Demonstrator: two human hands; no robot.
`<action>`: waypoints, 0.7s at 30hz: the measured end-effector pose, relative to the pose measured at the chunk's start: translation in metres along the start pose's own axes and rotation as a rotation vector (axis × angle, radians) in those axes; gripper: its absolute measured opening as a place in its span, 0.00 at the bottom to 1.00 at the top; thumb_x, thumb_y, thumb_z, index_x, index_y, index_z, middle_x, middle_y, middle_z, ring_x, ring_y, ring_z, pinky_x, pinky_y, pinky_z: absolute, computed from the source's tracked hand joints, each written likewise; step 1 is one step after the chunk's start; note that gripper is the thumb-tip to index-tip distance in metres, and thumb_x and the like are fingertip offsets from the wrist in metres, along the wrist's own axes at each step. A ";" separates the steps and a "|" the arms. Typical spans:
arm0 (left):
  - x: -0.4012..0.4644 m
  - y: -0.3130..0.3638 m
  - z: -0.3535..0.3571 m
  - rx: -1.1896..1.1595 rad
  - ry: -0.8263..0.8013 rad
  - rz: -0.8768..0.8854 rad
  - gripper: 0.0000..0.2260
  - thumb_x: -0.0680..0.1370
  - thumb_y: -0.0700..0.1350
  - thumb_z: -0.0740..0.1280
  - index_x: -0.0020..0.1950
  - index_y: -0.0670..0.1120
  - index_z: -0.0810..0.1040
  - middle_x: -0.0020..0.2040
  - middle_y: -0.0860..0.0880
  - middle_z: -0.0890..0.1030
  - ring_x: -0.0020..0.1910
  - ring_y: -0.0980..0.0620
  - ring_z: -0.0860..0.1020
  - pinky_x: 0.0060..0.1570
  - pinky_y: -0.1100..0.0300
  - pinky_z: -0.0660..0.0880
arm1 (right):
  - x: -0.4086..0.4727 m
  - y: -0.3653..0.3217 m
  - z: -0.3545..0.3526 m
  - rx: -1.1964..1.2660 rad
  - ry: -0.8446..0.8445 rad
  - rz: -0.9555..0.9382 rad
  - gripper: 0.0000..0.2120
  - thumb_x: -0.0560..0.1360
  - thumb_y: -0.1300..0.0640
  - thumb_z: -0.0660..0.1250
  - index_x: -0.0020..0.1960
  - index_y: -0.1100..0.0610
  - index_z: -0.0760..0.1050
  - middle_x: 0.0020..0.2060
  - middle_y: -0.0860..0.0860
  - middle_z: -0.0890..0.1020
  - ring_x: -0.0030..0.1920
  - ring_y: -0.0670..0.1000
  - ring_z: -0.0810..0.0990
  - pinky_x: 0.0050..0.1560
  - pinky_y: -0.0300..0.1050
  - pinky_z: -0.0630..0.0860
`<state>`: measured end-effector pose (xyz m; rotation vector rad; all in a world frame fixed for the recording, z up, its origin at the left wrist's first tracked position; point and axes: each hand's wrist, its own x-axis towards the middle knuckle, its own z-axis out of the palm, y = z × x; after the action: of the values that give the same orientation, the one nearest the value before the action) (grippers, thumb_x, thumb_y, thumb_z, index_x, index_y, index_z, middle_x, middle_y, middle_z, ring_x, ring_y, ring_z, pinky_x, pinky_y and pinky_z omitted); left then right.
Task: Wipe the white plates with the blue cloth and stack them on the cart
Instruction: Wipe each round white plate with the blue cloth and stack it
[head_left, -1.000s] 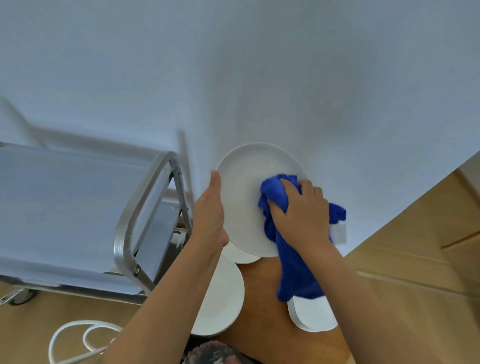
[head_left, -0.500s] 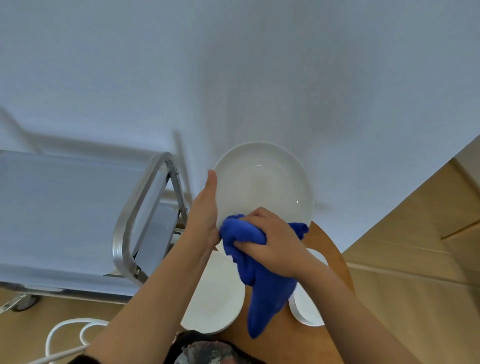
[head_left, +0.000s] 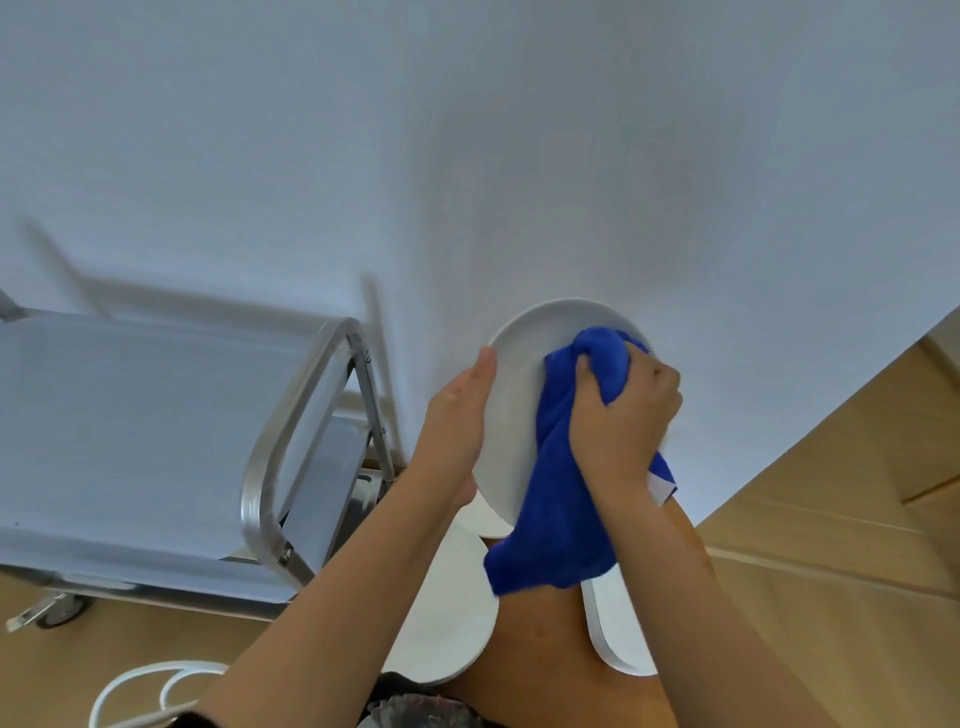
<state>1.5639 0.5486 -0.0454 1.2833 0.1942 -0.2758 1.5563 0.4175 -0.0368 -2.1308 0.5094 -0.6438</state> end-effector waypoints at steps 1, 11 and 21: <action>-0.001 0.001 0.002 0.029 0.002 0.010 0.19 0.74 0.66 0.61 0.49 0.53 0.81 0.46 0.47 0.84 0.49 0.45 0.82 0.46 0.49 0.80 | -0.003 -0.003 0.007 0.048 0.015 -0.003 0.16 0.77 0.52 0.64 0.61 0.59 0.74 0.58 0.56 0.74 0.58 0.54 0.72 0.59 0.40 0.67; 0.007 -0.003 -0.016 -0.159 0.039 -0.015 0.24 0.73 0.64 0.65 0.51 0.43 0.82 0.48 0.43 0.85 0.50 0.46 0.83 0.48 0.55 0.80 | -0.049 0.001 0.034 0.284 -0.529 -0.304 0.18 0.73 0.52 0.66 0.61 0.41 0.69 0.62 0.42 0.73 0.63 0.45 0.72 0.69 0.44 0.65; 0.013 0.005 -0.021 -0.162 0.084 -0.104 0.33 0.64 0.69 0.66 0.62 0.49 0.77 0.56 0.44 0.82 0.56 0.40 0.79 0.59 0.40 0.74 | -0.066 0.064 0.002 -0.316 -0.424 -0.702 0.37 0.64 0.36 0.69 0.69 0.48 0.66 0.67 0.55 0.74 0.69 0.62 0.68 0.67 0.68 0.60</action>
<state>1.5779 0.5690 -0.0503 1.1269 0.3486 -0.2898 1.4968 0.4191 -0.1069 -2.6621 -0.4215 -0.4702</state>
